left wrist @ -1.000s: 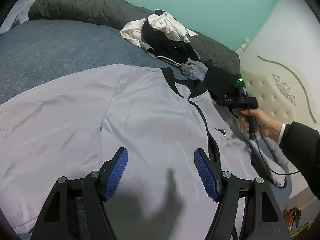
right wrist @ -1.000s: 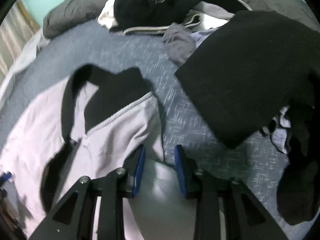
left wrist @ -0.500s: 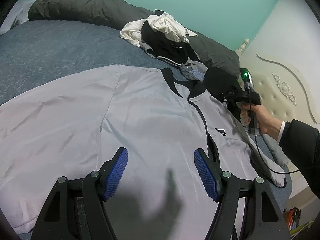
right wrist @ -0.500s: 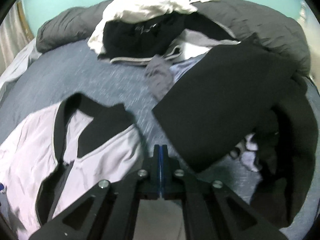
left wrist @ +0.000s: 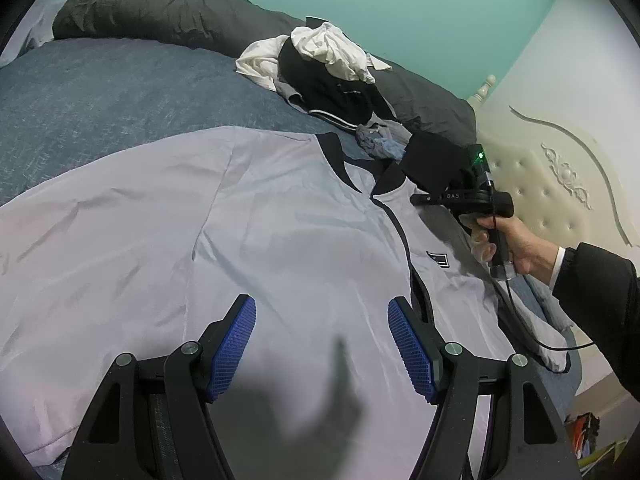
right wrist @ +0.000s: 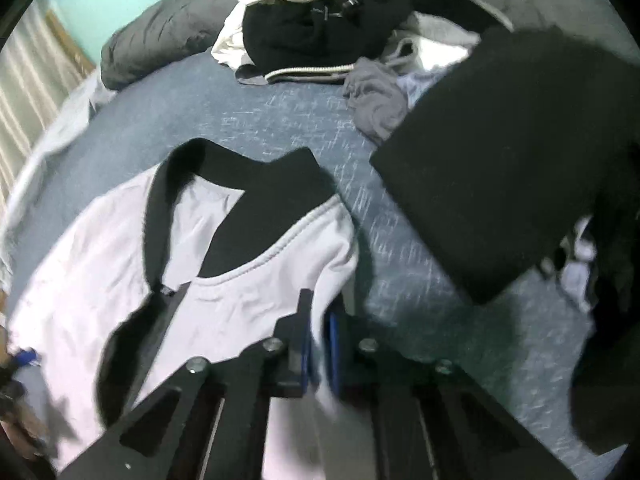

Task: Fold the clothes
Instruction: 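Release the black garment beside the jacket and withdraw the right tool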

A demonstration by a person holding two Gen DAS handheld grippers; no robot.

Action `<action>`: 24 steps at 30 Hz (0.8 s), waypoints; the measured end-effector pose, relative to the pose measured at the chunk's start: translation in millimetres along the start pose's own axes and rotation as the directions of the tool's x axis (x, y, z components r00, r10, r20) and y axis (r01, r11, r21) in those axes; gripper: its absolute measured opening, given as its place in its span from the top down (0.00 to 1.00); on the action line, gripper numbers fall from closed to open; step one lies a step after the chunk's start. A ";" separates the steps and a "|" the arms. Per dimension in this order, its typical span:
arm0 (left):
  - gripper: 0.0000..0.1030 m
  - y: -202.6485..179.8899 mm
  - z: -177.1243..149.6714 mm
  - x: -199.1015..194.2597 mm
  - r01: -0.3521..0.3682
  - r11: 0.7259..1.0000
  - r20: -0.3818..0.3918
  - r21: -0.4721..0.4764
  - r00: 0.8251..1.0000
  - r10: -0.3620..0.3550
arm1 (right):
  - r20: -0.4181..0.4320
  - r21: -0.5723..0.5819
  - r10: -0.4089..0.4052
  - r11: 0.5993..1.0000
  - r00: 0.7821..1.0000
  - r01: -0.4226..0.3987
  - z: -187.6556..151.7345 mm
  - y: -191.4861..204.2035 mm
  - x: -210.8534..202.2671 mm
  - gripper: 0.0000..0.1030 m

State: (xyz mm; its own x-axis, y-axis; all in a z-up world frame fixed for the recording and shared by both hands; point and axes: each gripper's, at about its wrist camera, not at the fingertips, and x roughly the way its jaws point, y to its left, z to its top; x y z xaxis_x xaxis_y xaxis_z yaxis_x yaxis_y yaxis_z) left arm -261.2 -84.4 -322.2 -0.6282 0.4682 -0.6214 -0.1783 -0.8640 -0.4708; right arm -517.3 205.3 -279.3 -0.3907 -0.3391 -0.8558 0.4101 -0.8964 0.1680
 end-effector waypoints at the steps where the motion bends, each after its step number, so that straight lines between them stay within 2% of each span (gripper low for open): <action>1: 0.30 0.7 0.0 0.2 -0.001 1.000 -0.001 -0.002 1.000 0.001 | 0.049 -0.031 -0.028 0.999 0.998 0.029 2.3 4.6 -7.5 0.98; 5: 0.30 1.3 -0.4 0.5 -0.003 1.000 -0.002 -0.002 1.000 0.003 | 0.221 -0.121 -0.133 0.979 0.966 0.163 13.6 21.3 -32.0 0.99; 7: 0.30 0.6 -0.4 0.5 -0.003 1.000 -0.002 0.001 1.000 0.003 | 0.217 -0.119 -0.179 0.971 0.960 0.208 19.9 20.6 -28.6 0.99; 9: 0.30 -0.2 -1.2 0.1 -0.002 1.000 -0.002 0.003 1.000 0.002 | 0.115 -0.112 -0.167 0.977 0.979 0.180 24.5 16.0 -9.5 0.99; 10: 0.30 -0.4 -1.6 0.5 -0.001 1.000 -0.004 0.003 1.000 0.001 | 0.012 -0.110 -0.133 0.985 0.991 0.133 24.4 12.5 7.2 0.99; 13: 0.30 0.0 -2.1 0.5 0.001 1.000 -0.008 -0.001 1.000 -0.001 | -0.043 -0.159 -0.186 0.971 0.982 0.177 16.4 16.6 22.1 0.96; 14: 0.30 0.0 -1.9 0.2 0.001 1.000 -0.008 -0.001 1.000 -0.001 | -0.010 -0.142 -0.210 0.968 0.978 0.207 16.7 15.3 15.6 0.94; 15: 0.30 0.0 -1.5 -0.5 0.001 1.000 -0.006 -0.001 1.000 -0.001 | 0.022 -0.125 -0.234 0.964 0.972 0.235 17.0 14.0 9.0 0.87; 16: 0.30 -0.2 -0.9 -1.1 0.002 1.000 -0.003 -0.001 1.000 -0.002 | 0.054 -0.106 -0.259 0.959 0.964 0.263 17.4 12.7 2.5 0.74; 18: 0.30 -0.5 0.1 -2.8 0.002 1.000 0.002 -0.001 1.000 -0.002 | 0.126 -0.090 -0.304 0.944 0.944 0.316 17.7 14.0 -14.3 0.62; 21: 0.30 -0.6 1.1 -4.1 0.001 1.000 0.004 -0.002 1.000 -0.001 | 0.189 -0.086 -0.270 0.953 0.944 0.290 11.6 23.4 -40.8 0.61; 24: 0.30 -1.0 1.3 -3.9 0.001 1.000 -0.001 -0.009 1.000 -0.001 | 0.119 -0.108 -0.159 0.979 0.980 0.172 -5.2 46.2 -41.9 0.61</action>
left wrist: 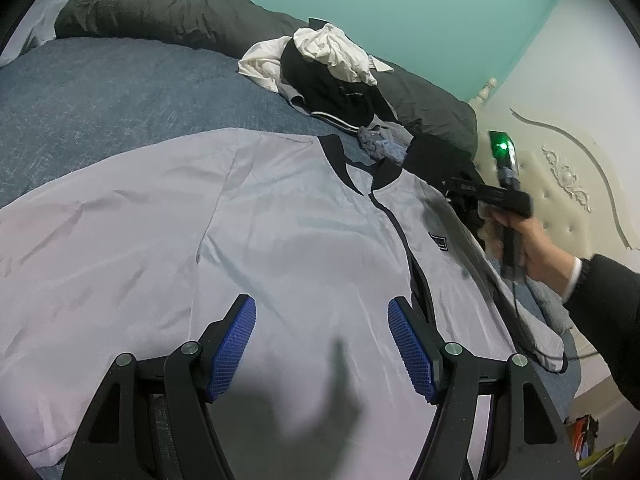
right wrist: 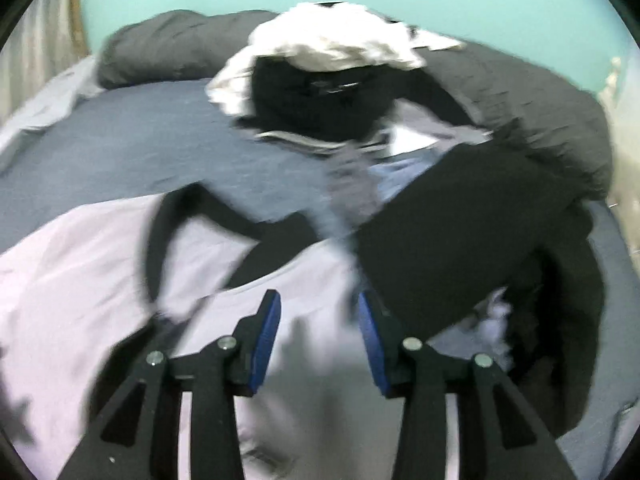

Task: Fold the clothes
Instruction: 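Release the black garment beside the jacket and withdraw the right tool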

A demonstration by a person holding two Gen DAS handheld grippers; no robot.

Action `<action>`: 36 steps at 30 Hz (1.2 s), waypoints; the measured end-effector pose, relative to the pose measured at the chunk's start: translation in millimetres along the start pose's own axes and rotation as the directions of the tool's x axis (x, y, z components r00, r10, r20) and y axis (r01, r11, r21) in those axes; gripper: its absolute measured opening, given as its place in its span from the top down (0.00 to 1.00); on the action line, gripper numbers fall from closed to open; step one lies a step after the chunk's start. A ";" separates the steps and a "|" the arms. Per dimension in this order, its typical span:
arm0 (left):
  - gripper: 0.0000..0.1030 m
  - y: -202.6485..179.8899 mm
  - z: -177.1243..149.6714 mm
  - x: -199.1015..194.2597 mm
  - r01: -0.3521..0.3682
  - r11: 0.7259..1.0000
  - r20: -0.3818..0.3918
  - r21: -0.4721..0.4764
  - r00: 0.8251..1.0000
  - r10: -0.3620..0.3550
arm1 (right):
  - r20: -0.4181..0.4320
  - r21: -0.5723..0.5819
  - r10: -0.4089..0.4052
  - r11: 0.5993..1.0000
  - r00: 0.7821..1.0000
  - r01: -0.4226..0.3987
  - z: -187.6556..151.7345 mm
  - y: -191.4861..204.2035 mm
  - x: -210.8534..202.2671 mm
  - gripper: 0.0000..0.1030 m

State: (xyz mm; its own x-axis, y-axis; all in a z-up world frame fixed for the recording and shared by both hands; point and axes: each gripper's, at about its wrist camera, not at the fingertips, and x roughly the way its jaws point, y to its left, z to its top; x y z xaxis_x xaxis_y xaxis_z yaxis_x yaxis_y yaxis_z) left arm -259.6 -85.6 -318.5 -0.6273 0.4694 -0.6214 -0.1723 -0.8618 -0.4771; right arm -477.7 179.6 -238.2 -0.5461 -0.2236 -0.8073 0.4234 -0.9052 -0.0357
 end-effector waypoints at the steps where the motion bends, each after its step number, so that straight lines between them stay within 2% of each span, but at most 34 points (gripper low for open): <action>1: 0.30 -0.6 0.1 -0.7 0.002 1.000 0.000 -0.001 1.000 -0.002 | -0.020 -0.001 0.041 0.999 0.999 -0.041 -4.5 8.0 -2.2 0.60; 2: 0.30 -1.4 0.5 -1.7 0.004 1.000 0.002 0.000 1.000 -0.004 | -0.040 -0.001 0.081 0.997 0.996 -0.082 -9.2 16.1 -4.2 0.60; 4: 0.30 -4.4 1.6 -5.6 0.009 1.000 0.009 0.008 1.000 -0.009 | -0.094 -0.007 0.151 0.988 0.984 -0.152 -21.7 37.5 -2.9 0.53; 6: 0.30 -6.2 2.6 -9.2 0.011 1.000 0.018 0.012 1.000 -0.011 | -0.132 -0.016 0.174 0.984 0.976 -0.177 -37.2 59.5 -0.9 0.53; 8: 0.30 -6.8 4.0 -12.9 0.013 1.000 0.026 0.011 1.000 -0.013 | -0.164 -0.050 0.163 0.984 0.973 -0.173 -51.9 80.6 4.4 0.53; 11: 0.30 -6.3 6.9 -17.3 0.016 1.000 0.036 0.009 0.999 -0.016 | -0.181 -0.110 0.065 0.990 0.981 -0.085 -65.9 97.4 13.6 0.53; 16: 0.30 -5.5 9.9 -23.1 0.020 1.000 0.049 0.003 0.999 -0.020 | -0.161 -0.070 0.044 0.996 0.986 -0.055 -76.3 89.5 14.4 0.89; 18: 0.30 -5.1 11.0 -24.2 0.022 1.000 0.054 0.000 0.998 -0.022 | -0.153 -0.054 0.050 0.997 0.987 -0.059 -78.3 84.8 11.1 0.92; 20: 0.30 -5.0 10.7 -24.2 0.024 1.000 0.053 -0.002 0.998 -0.023 | -0.146 -0.042 0.071 0.996 0.987 -0.078 -79.9 80.3 5.5 0.93; 22: 0.30 -5.3 10.8 -23.6 0.029 1.000 0.052 -0.004 0.998 -0.028 | -0.131 -0.015 0.125 0.992 0.983 -0.128 -82.1 76.7 -6.3 0.94; 26: 0.30 -7.2 10.7 -22.8 0.031 1.000 0.049 0.000 0.998 -0.031 | -0.136 0.034 0.283 0.959 0.949 -0.281 -83.1 84.2 -8.1 0.94; 29: 0.30 -9.2 10.0 -22.3 0.033 0.999 0.048 0.004 0.998 -0.033 | -0.137 0.011 0.284 0.958 0.949 -0.286 -86.9 92.9 -4.7 0.94; 32: 0.30 -10.7 9.4 -21.6 0.033 0.999 0.047 0.009 0.998 -0.033 | -0.163 0.070 0.312 0.950 0.936 -0.305 -87.6 94.1 4.2 0.94; 36: 0.30 -7.5 7.3 -19.1 0.032 0.999 0.038 0.002 0.999 -0.032 | -0.157 0.059 0.322 0.947 0.934 -0.317 -85.2 93.0 -4.2 0.84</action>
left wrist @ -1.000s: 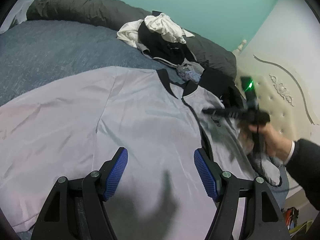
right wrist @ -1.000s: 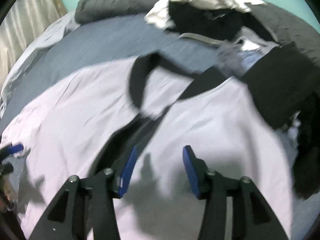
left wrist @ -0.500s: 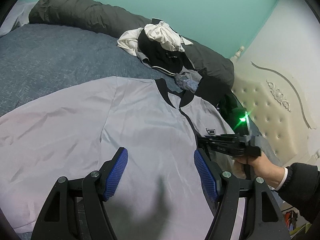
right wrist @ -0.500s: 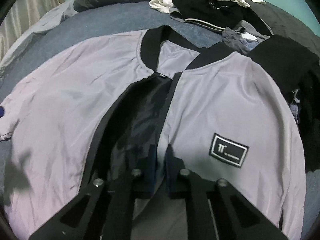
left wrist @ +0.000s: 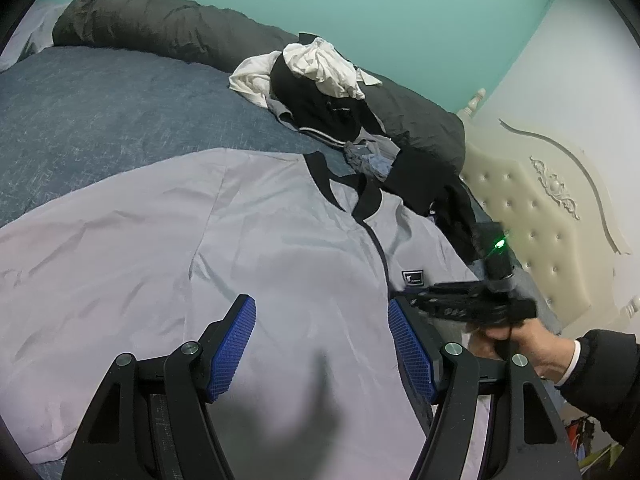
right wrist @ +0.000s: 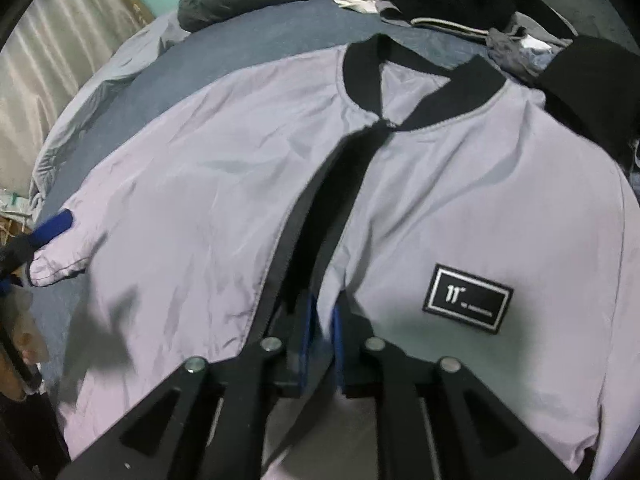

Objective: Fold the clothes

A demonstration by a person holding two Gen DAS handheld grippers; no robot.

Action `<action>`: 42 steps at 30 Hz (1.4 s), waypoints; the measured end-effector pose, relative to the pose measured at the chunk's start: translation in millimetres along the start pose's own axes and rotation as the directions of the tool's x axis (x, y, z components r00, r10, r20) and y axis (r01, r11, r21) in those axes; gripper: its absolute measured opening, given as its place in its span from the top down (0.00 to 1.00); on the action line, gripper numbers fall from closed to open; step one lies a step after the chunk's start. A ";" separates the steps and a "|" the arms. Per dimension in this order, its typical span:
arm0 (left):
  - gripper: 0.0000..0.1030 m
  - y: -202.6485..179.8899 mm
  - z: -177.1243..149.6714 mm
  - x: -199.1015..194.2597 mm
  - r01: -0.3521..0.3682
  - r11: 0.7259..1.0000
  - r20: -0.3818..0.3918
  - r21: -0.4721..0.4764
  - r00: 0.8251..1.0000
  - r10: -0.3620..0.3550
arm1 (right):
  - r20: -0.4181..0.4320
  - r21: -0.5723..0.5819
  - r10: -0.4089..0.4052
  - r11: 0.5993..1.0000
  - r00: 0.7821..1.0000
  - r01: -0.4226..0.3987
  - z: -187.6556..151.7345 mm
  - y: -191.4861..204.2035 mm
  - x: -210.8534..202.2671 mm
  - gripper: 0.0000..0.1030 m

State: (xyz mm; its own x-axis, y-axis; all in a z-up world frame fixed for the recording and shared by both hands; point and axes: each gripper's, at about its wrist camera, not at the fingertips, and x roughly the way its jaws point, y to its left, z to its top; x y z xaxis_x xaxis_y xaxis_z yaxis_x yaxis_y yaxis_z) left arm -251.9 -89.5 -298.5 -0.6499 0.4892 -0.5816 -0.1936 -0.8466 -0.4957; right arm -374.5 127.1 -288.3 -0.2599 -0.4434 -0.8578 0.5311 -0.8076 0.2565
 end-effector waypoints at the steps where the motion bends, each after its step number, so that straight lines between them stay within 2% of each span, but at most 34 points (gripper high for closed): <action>1: 0.30 0.5 -0.3 0.5 0.000 1.000 -0.002 -0.001 1.000 0.000 | 0.007 -0.003 0.005 1.000 1.000 -0.005 0.5 -0.6 -4.1 0.80; 5: 0.30 0.6 -1.1 1.5 -0.003 1.000 -0.003 -0.002 1.000 0.003 | 0.116 0.078 0.004 0.997 0.993 -0.013 0.3 -36.6 -48.0 0.76; 7: 0.30 0.1 -1.1 1.6 -0.005 1.000 -0.002 -0.001 1.000 0.005 | 0.165 0.135 -0.049 0.990 0.985 0.026 2.6 -63.4 -68.0 0.67; 8: 0.30 -0.2 -1.1 1.9 -0.006 1.000 -0.002 -0.001 1.000 0.006 | 0.188 0.164 -0.074 0.986 0.979 0.043 3.7 -76.5 -77.7 0.67; 10: 0.30 -0.2 -1.1 3.2 -0.009 1.000 -0.004 0.000 1.000 0.009 | 0.229 0.214 -0.071 0.977 0.971 0.021 3.2 -94.8 -91.5 0.67; 12: 0.30 0.2 -1.5 4.7 -0.008 1.000 -0.009 0.000 1.000 0.008 | 0.240 0.222 -0.092 0.974 0.966 0.038 7.3 -105.8 -99.8 0.66; 16: 0.29 0.3 -2.7 6.7 -0.008 1.000 -0.017 0.001 1.000 0.008 | 0.200 0.195 -0.259 0.956 0.945 0.221 10.6 -124.4 -99.0 0.63; 19: 0.30 -0.8 -2.3 6.6 -0.007 1.000 -0.016 0.006 1.000 0.007 | 0.170 0.228 -0.343 0.926 0.924 0.302 16.3 -152.7 -91.8 0.60; 21: 0.29 0.3 -2.8 7.0 -0.008 1.000 -0.016 0.005 1.000 0.008 | 0.143 0.288 -0.329 0.916 0.933 0.279 15.1 -175.7 -84.2 0.54; 23: 0.29 2.1 -3.3 8.1 -0.010 1.000 -0.020 0.001 1.000 0.010 | 0.132 0.325 -0.269 0.921 0.954 0.214 14.5 -192.6 -74.4 0.54; 26: 0.29 4.5 -4.4 10.5 -0.015 1.000 -0.025 -0.005 1.000 0.015 | 0.131 0.307 -0.183 0.942 0.974 0.135 14.0 -198.2 -64.5 0.55; 27: 0.29 5.1 -5.0 11.3 -0.016 1.000 -0.027 -0.006 1.000 0.015 | 0.125 0.292 -0.160 0.949 0.979 0.118 13.5 -198.3 -62.3 0.57; 28: 0.30 5.0 -4.8 12.1 -0.016 1.000 -0.029 -0.007 0.999 0.016 | 0.115 0.273 -0.169 0.953 0.979 0.132 13.4 -196.2 -60.1 0.74; 30: 0.30 4.6 -5.3 13.6 -0.017 1.000 -0.031 -0.005 0.999 0.017 | 0.096 0.236 -0.187 0.959 0.978 0.160 13.1 -192.2 -56.0 0.92; 31: 0.30 4.8 -5.5 13.9 -0.017 1.000 -0.032 -0.004 0.999 0.017 | 0.105 0.233 -0.203 0.957 0.974 0.174 12.3 -191.0 -58.0 0.98; 33: 0.29 4.2 -6.9 15.3 -0.016 1.000 -0.038 -0.001 0.999 0.016 | 0.136 0.238 -0.239 0.950 0.961 0.202 9.4 -189.7 -65.6 0.99; 36: 0.29 1.8 -8.5 15.6 -0.012 1.000 -0.041 0.004 0.999 0.012 | 0.203 0.298 -0.315 0.922 0.927 0.248 1.8 -193.3 -86.1 1.00; 38: 0.30 0.7 -8.7 15.4 -0.012 1.000 -0.040 0.007 0.999 0.012 | 0.199 0.335 -0.370 0.896 0.907 0.292 -4.1 -199.2 -92.5 0.99; 40: 0.29 0.0 -9.1 15.3 -0.011 1.000 -0.040 0.007 0.999 0.012 | 0.142 0.350 -0.406 0.874 0.903 0.338 -6.0 -205.2 -85.8 1.00; 42: 0.30 -0.5 -9.2 14.6 -0.012 1.000 -0.039 0.009 0.999 0.012 | 0.131 0.347 -0.411 0.871 0.902 0.346 -4.1 -204.0 -81.6 1.00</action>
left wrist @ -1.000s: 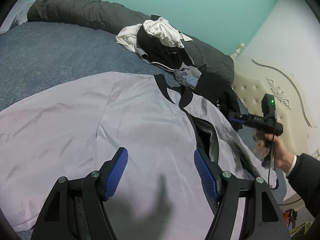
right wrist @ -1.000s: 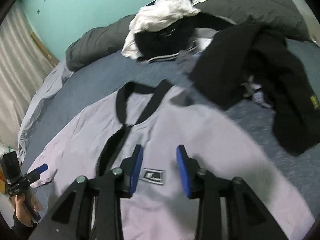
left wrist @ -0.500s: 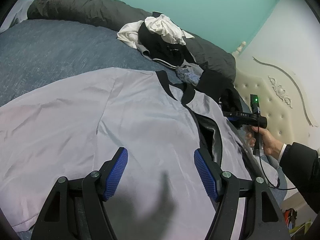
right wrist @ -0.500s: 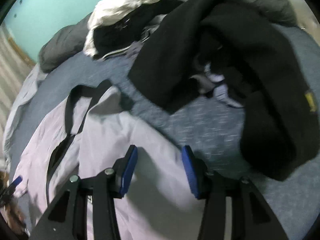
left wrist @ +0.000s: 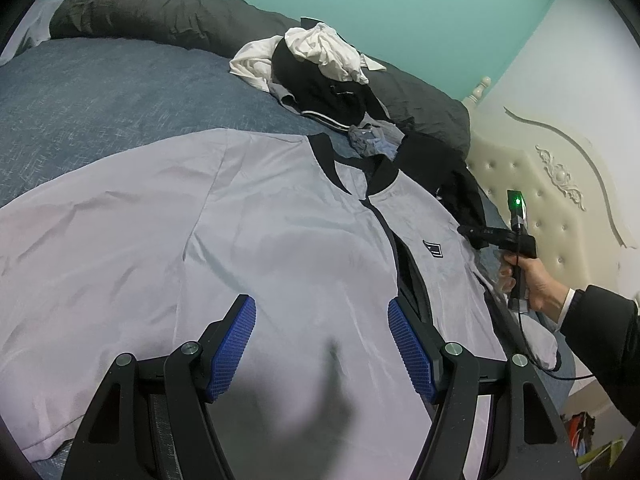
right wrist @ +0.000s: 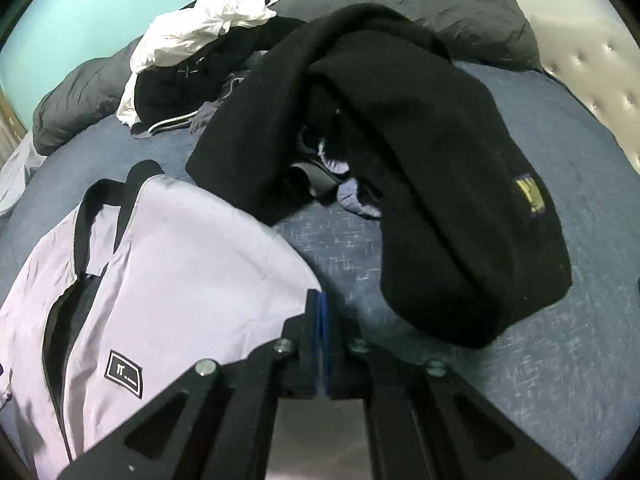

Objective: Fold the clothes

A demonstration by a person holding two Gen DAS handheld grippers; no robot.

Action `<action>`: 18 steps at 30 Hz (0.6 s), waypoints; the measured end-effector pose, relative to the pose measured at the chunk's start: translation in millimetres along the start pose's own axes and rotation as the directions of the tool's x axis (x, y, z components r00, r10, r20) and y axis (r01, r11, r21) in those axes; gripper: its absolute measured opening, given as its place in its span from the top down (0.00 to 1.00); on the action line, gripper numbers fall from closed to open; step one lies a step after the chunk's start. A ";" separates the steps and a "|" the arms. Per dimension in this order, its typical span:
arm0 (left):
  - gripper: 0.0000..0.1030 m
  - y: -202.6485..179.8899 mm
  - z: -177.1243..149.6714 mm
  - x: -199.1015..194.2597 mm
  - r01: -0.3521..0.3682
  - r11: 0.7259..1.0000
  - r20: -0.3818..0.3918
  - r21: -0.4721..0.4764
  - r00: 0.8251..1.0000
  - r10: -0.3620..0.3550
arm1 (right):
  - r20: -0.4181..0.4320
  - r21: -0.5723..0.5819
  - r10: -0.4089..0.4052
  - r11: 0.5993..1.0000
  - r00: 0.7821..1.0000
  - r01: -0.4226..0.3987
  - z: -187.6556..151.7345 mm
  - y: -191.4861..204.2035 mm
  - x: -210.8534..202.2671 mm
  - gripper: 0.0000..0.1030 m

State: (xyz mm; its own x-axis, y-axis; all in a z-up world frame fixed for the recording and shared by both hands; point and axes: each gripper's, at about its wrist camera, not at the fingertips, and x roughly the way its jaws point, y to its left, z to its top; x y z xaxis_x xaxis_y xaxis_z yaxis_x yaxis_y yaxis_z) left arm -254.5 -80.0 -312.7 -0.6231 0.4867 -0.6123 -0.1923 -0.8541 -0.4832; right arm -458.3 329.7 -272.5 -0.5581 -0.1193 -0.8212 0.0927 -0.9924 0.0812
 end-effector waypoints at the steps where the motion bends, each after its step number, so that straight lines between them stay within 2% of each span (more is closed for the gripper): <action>1: 0.29 0.0 0.2 0.1 0.000 1.000 0.000 0.000 1.000 0.000 | -0.003 -0.009 -0.004 1.000 1.000 0.004 0.6 3.0 1.7 0.99; 6: 0.30 1.3 0.9 1.7 -0.001 1.000 -0.003 -0.004 1.000 0.001 | -0.016 -0.015 -0.030 0.999 0.999 0.030 10.7 14.5 17.0 0.99; 11: 0.29 2.9 2.5 0.4 -0.005 1.000 0.000 -0.005 1.000 0.005 | -0.031 -0.074 -0.174 0.982 0.984 0.172 18.3 30.6 26.1 0.99; 12: 0.30 3.5 2.7 -0.1 -0.006 1.000 0.002 -0.006 1.000 0.006 | -0.002 -0.099 -0.213 0.972 0.977 0.212 19.1 37.4 21.2 0.98; 15: 0.29 6.0 2.3 1.0 -0.011 1.000 -0.002 -0.011 1.000 0.011 | 0.082 -0.122 -0.251 0.958 0.964 0.260 18.7 59.9 -2.2 0.98; 18: 0.29 6.8 1.8 2.8 -0.017 1.000 -0.010 -0.013 1.000 0.017 | 0.093 -0.113 -0.113 0.986 0.989 0.123 10.4 84.6 -25.4 0.94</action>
State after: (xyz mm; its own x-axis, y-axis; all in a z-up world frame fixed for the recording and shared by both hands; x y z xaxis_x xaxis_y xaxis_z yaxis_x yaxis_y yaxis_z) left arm -258.9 -84.7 -316.6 -0.6189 0.4737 -0.6265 -0.1715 -0.8599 -0.4807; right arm -444.8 248.4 -238.9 -0.6389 -0.0087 -0.7692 0.1159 -0.9896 -0.0851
